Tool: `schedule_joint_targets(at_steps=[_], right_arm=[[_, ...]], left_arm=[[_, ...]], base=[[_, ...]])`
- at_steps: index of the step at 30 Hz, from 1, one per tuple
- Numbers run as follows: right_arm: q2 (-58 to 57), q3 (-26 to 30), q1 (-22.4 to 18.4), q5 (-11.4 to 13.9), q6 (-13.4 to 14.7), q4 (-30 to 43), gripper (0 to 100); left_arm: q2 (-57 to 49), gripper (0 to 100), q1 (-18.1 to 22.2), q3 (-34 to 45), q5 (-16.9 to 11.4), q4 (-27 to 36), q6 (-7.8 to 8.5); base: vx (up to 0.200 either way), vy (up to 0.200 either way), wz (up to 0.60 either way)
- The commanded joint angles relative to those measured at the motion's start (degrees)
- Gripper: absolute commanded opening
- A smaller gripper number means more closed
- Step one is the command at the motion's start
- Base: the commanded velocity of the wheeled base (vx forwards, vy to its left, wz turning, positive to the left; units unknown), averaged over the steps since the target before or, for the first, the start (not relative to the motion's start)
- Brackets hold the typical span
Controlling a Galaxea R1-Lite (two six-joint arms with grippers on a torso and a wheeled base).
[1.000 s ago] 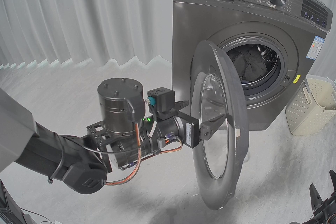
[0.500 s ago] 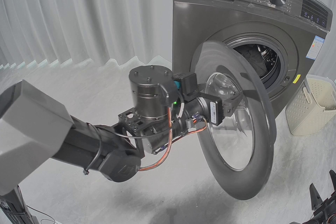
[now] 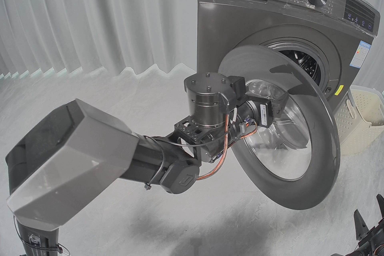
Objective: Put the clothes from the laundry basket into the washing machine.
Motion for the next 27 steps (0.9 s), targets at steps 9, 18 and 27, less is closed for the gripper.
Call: schedule_joint_targets(at_steps=[9, 18, 27], right_arm=[[-0.93, 0.84, 0.04, 0.01, -0.04, -0.01, 100], [-0.93, 0.84, 0.04, 0.01, -0.04, -0.01, 100], [-0.93, 0.84, 0.04, 0.10, -0.04, -0.01, 100]], left_arm=[[-1.59, 100, 0.02, 3.48, 2.70, 1.37, -2.01], [-22.60, 100, -0.95, 26.42, 2.79, 2.51, -2.10], [-45.63, 100, -0.07, 47.95, 4.81, 4.27, -1.48]], base=[[0.000, 0.000, 0.00], [0.000, 0.000, 0.00], [0.000, 0.000, 0.00]])
